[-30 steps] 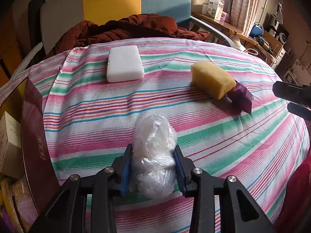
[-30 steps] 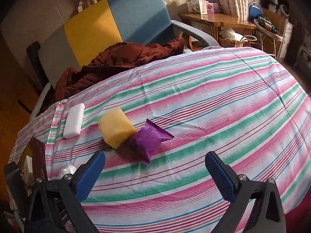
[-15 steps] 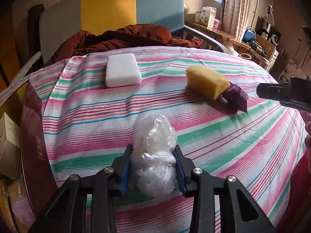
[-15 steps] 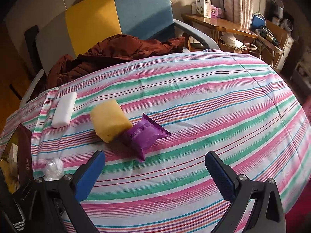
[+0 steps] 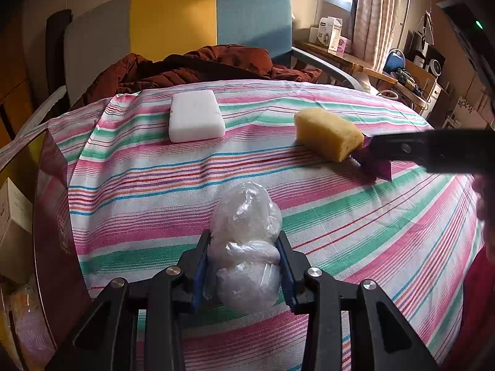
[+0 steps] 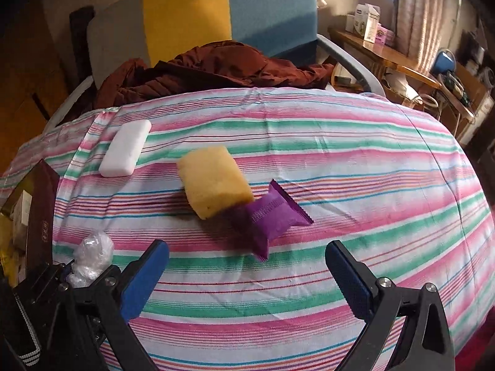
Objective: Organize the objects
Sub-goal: 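Grasp the yellow sponge with the right gripper while the left holds the cotton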
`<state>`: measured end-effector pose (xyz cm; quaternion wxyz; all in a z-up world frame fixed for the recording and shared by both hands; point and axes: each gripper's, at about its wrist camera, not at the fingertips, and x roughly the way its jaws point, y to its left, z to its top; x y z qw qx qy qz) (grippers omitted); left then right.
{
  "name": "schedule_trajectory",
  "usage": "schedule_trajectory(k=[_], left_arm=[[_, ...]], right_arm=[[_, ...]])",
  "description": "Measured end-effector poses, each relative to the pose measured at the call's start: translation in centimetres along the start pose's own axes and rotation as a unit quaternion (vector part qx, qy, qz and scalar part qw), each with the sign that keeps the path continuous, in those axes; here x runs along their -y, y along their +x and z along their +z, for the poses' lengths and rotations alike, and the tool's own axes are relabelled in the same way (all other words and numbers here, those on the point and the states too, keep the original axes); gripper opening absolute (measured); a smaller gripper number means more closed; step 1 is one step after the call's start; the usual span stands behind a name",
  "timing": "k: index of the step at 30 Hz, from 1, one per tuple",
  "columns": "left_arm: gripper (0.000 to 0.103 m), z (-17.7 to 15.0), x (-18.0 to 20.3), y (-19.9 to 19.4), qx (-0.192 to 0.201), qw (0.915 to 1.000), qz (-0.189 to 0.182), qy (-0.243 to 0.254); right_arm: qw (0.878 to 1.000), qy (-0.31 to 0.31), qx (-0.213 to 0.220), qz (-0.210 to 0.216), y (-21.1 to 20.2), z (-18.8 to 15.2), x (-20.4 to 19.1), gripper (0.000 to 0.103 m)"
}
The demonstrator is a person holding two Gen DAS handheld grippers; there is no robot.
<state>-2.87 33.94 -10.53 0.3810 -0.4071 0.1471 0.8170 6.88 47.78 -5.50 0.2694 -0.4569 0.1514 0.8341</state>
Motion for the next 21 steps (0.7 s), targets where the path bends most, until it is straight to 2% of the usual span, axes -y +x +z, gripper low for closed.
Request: schedule_trajectory(k=[3, 6, 8, 11, 13, 14, 17, 21], left_arm=[[0.039, -0.1, 0.0, 0.0, 0.002, 1.0000, 0.001, 0.002], [0.039, -0.1, 0.1, 0.0, 0.004, 1.0000, 0.001, 0.003], [0.039, -0.1, 0.1, 0.0, 0.005, 1.0000, 0.002, 0.004], [0.039, -0.2, 0.2, -0.1, 0.006, 1.0000, 0.001, 0.005], [0.039, -0.2, 0.2, -0.1, 0.007, 1.0000, 0.001, 0.006], [0.039, -0.2, 0.2, -0.1, 0.008, 0.9999, 0.002, 0.007], [0.039, -0.3, 0.2, -0.1, 0.009, 0.9999, 0.002, 0.008], [0.039, -0.3, 0.2, -0.2, 0.009, 0.9999, 0.002, 0.007]], right_arm=[[0.999, -0.052, -0.006, -0.007, 0.8, 1.7, -1.6, 0.091], [0.996, -0.091, -0.013, -0.015, 2.0, 3.6, -2.8, 0.090], [0.993, -0.110, -0.032, -0.004, 3.4, 4.7, -3.5, 0.090], [0.988, -0.135, -0.070, -0.018, 6.4, 5.4, -4.3, 0.088], [0.985, -0.138, -0.098, -0.018, 8.2, 5.4, -4.3, 0.055], [0.986, -0.134, -0.103, -0.013, 8.5, 5.2, -4.3, 0.055], [0.989, -0.124, -0.084, 0.012, 6.8, 4.9, -4.4, 0.054], [0.992, -0.115, -0.037, 0.036, 2.2, 3.9, -4.9, 0.054]])
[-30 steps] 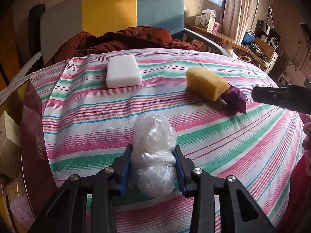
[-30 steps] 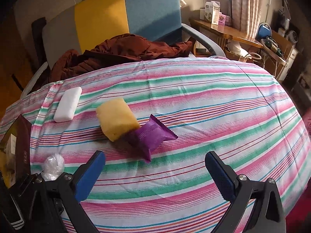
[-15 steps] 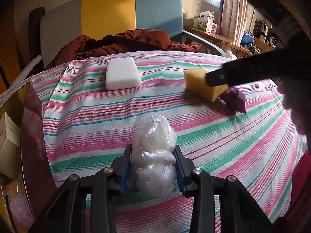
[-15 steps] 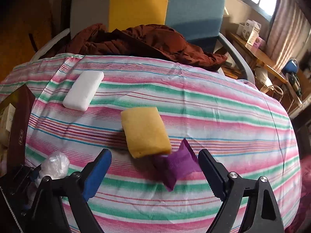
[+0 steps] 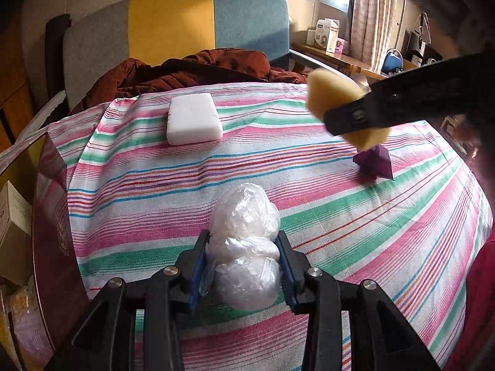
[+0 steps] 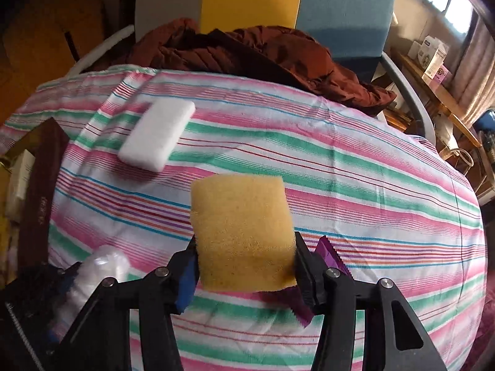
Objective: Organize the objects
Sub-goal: 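Grasp the yellow sponge with the right gripper while the left holds the cotton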
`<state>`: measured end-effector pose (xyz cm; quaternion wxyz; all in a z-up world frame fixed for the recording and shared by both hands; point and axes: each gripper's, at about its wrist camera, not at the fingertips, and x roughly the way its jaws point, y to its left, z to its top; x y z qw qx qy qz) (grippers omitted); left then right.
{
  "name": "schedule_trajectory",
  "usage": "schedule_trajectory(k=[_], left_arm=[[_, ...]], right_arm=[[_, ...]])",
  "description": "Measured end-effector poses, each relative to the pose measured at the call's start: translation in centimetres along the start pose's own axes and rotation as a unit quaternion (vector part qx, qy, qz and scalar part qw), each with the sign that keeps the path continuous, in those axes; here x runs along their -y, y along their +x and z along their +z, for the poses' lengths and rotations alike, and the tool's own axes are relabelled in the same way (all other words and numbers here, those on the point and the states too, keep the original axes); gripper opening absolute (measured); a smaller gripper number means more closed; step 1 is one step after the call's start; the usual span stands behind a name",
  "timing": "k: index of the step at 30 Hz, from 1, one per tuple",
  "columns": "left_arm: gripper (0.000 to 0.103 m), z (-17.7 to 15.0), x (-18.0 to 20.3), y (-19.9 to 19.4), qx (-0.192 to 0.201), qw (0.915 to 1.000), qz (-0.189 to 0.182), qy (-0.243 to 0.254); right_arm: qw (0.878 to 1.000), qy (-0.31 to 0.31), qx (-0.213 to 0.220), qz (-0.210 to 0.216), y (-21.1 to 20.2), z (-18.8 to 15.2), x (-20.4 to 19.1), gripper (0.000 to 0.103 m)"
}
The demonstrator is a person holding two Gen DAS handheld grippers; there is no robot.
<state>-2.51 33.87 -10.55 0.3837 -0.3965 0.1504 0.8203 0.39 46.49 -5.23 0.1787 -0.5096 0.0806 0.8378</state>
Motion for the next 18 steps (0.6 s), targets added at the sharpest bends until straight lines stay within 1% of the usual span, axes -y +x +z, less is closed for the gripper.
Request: schedule_trajectory(k=[3, 4, 6, 8, 9, 10, 11, 12, 14, 16, 18], left_arm=[[0.039, 0.0, 0.0, 0.0, 0.000, 1.0000, 0.000, 0.000], [0.039, 0.0, 0.0, -0.1, 0.000, 1.0000, 0.000, -0.001], [0.037, 0.1, -0.2, -0.2, 0.000, 1.0000, -0.001, -0.004], [0.036, 0.1, -0.3, -0.6, 0.000, 1.0000, -0.002, -0.006], [0.036, 0.0, -0.2, -1.1, 0.002, 1.0000, 0.001, -0.003], [0.036, -0.2, -0.1, -1.9, 0.008, 1.0000, 0.001, 0.001], [0.036, -0.3, 0.1, -2.7, 0.013, 0.9999, -0.003, 0.005], [0.036, -0.5, 0.5, -3.8, 0.018, 0.9997, -0.010, 0.010], [0.036, -0.9, 0.9, -5.5, 0.027, 0.9993, -0.017, 0.019], [0.036, -1.4, 0.8, -7.6, 0.033, 0.9990, -0.027, 0.014], [0.036, -1.8, 0.1, -9.8, 0.045, 0.9985, -0.030, 0.009]], right_arm=[[0.999, 0.027, 0.036, 0.027, -3.1, -1.6, -0.2, 0.055], [0.998, 0.034, 0.046, 0.029, -3.8, -2.3, -0.3, 0.055], [0.996, 0.055, 0.058, 0.032, -4.5, -3.8, -0.3, 0.055], [0.994, 0.083, 0.062, 0.043, -4.2, -5.3, 0.3, 0.055], [0.993, 0.090, 0.061, 0.039, -3.9, -5.9, 0.5, 0.055], [0.994, 0.090, 0.055, 0.025, -3.4, -6.2, 0.6, 0.055], [0.995, 0.088, 0.048, 0.010, -3.0, -6.2, 0.8, 0.055], [0.995, 0.084, 0.050, 0.004, -2.9, -6.1, 0.9, 0.055], [0.996, 0.080, 0.050, -0.002, -2.5, -5.8, 1.2, 0.055], [0.996, 0.070, 0.053, -0.011, -2.6, -5.8, 0.9, 0.055], [0.996, 0.062, 0.061, -0.009, -3.0, -5.8, 0.5, 0.055]])
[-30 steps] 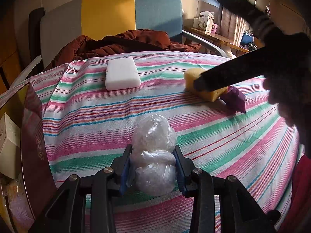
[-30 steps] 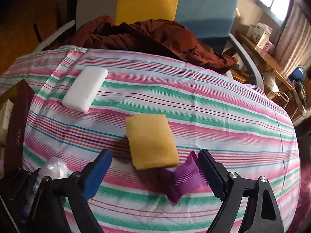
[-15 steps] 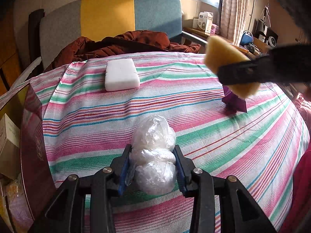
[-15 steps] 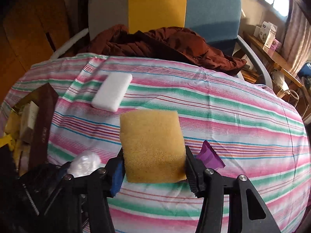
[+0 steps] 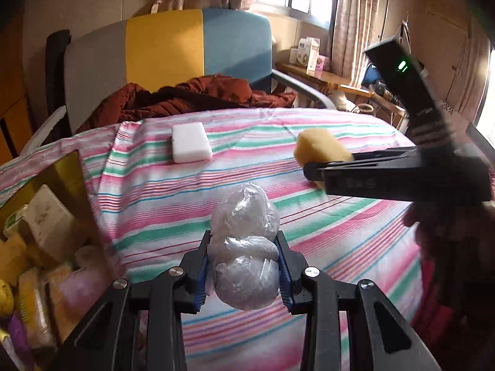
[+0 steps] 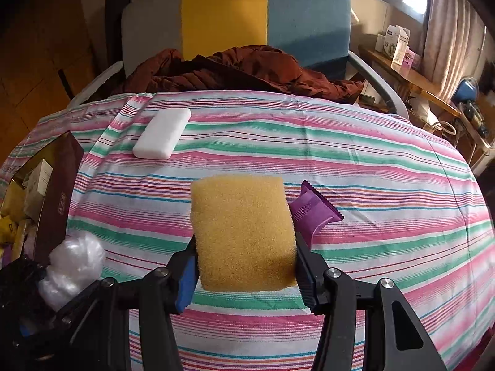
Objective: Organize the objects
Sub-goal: 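Lower the cotton into the gold tray with left while right lowers the sponge in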
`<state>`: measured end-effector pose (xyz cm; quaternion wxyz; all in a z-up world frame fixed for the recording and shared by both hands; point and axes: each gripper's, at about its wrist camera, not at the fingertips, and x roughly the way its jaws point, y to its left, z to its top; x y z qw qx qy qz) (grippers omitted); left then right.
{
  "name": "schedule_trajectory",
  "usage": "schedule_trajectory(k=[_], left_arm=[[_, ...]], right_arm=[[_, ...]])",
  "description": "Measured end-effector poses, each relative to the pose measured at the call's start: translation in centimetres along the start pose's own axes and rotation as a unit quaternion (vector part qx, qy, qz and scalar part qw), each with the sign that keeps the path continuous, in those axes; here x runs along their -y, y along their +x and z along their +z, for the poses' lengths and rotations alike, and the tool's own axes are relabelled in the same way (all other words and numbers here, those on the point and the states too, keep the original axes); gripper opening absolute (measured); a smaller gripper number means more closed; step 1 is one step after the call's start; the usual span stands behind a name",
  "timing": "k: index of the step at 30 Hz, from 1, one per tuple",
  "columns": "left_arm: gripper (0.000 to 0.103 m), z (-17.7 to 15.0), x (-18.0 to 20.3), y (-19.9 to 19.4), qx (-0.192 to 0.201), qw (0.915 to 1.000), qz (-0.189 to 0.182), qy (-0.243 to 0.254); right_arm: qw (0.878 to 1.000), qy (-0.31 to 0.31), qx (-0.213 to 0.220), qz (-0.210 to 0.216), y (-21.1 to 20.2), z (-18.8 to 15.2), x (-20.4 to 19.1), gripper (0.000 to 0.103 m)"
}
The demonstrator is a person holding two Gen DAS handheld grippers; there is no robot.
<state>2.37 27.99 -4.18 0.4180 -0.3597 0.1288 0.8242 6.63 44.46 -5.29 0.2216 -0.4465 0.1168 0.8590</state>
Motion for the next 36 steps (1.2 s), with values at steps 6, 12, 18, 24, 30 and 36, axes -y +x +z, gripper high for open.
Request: schedule_trajectory(k=[6, 12, 18, 24, 30, 36], left_arm=[[0.036, -0.2, -5.5, -6.1, 0.030, 0.9978, 0.040, -0.043], [0.036, -2.2, -14.2, -11.1, 0.047, 0.9853, 0.106, -0.126], [0.037, -5.6, -20.6, -13.4, 0.039, 0.9712, 0.145, -0.185], [0.038, -7.7, -23.4, -13.1, 0.014, 0.9630, 0.146, -0.226], [0.048, -8.8, -24.0, -12.5, 0.006, 0.9629, 0.140, -0.231], [0.048, -9.3, -24.9, -12.3, 0.003, 0.9569, 0.144, -0.252]], right_arm=[[1.000, -0.018, 0.019, 0.012, -1.2, -0.2, -1.4, 0.055], [0.997, -0.039, 0.039, 0.048, -3.8, -0.2, -5.1, 0.055], [0.988, -0.087, 0.065, 0.109, -6.8, 0.1, -13.0, 0.056], [0.974, -0.136, 0.060, 0.171, -7.1, 1.0, -22.1, 0.057], [0.969, -0.136, 0.066, 0.193, -6.5, 2.7, -28.6, 0.097], [0.970, -0.134, 0.056, 0.196, -6.6, 1.8, -29.9, 0.098]])
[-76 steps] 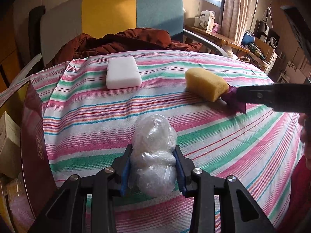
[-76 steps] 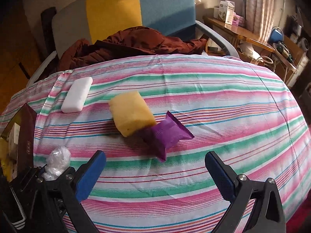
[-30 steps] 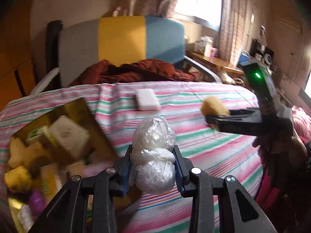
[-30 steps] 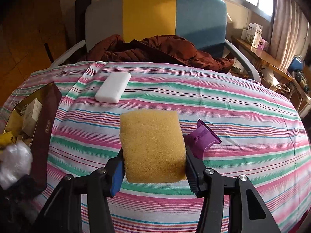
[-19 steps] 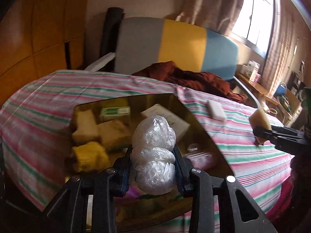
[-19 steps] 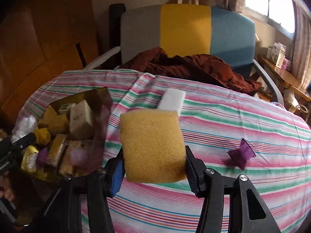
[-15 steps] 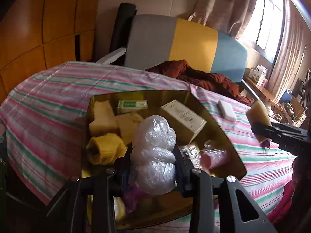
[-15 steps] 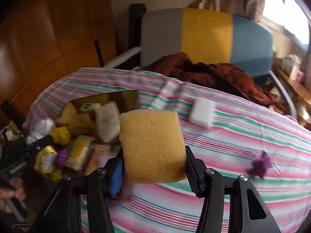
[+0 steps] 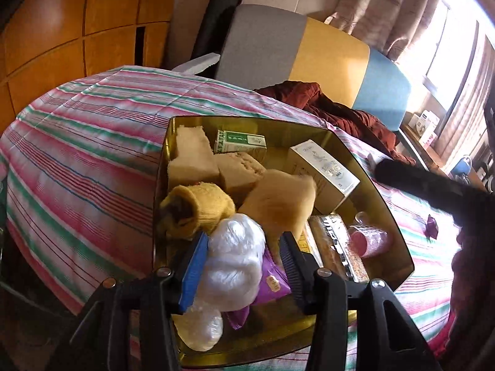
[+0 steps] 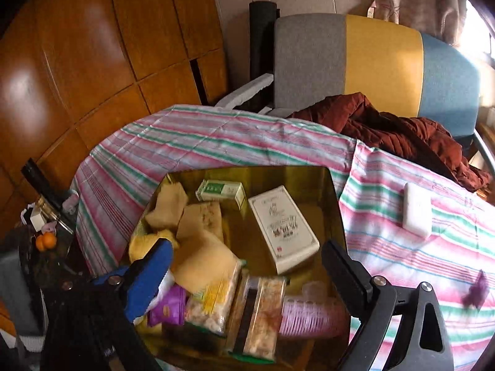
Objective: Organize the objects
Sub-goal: 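Lower the cotton into the gold tray with left while right lowers the sponge in, then open both grippers and move them back toward the remaining items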
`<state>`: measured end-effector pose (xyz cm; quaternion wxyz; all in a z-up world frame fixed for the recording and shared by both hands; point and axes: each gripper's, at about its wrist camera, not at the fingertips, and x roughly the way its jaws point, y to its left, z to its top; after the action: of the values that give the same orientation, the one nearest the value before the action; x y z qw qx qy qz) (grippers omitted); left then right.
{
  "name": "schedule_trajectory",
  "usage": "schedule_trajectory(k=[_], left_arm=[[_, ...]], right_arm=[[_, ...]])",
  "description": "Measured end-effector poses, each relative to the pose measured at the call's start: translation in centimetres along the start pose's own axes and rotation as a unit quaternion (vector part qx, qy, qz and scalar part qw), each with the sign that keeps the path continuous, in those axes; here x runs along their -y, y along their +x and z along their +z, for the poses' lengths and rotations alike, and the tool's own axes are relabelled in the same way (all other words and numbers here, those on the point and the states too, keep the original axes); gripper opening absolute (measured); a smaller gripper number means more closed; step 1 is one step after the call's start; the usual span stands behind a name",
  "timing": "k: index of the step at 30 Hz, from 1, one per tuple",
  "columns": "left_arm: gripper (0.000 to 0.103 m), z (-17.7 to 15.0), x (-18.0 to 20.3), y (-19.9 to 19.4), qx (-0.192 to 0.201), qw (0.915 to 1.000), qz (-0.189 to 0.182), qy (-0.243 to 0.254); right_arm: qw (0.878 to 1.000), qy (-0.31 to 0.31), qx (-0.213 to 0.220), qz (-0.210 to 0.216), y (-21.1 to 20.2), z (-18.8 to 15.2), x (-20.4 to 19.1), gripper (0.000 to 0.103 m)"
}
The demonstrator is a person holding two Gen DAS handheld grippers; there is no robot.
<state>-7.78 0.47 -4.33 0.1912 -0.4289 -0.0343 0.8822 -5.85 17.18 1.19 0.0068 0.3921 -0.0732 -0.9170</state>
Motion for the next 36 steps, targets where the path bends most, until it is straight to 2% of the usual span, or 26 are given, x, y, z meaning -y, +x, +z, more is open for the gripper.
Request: schedule_trajectory(k=[4, 11, 18, 23, 36], left_arm=[[0.048, 0.2, -0.1, -0.6, 0.010, 0.9999, 0.012, -0.003], [0.048, -0.3, 0.4, -2.7, 0.031, 0.9980, 0.049, 0.024], [0.048, -0.3, 1.6, -5.0, 0.072, 0.9924, 0.083, 0.056], [0.048, -0.2, 2.9, -5.9, 0.087, 0.9892, 0.084, 0.082], [0.049, -1.1, 6.0, -6.2, 0.081, 0.9865, 0.064, 0.127]], right_arm=[[1.000, 0.006, -0.006, -0.007, -0.2, -1.1, 0.0, 0.103], [0.999, -0.006, 0.004, -0.037, -1.5, -3.1, -0.3, 0.103], [0.993, -0.025, 0.031, -0.113, -2.8, -4.9, 0.0, 0.103], [0.991, -0.013, 0.031, -0.126, -3.7, -5.5, 1.5, 0.103], [0.990, -0.003, 0.044, -0.134, -5.9, -6.8, 2.9, 0.103]])
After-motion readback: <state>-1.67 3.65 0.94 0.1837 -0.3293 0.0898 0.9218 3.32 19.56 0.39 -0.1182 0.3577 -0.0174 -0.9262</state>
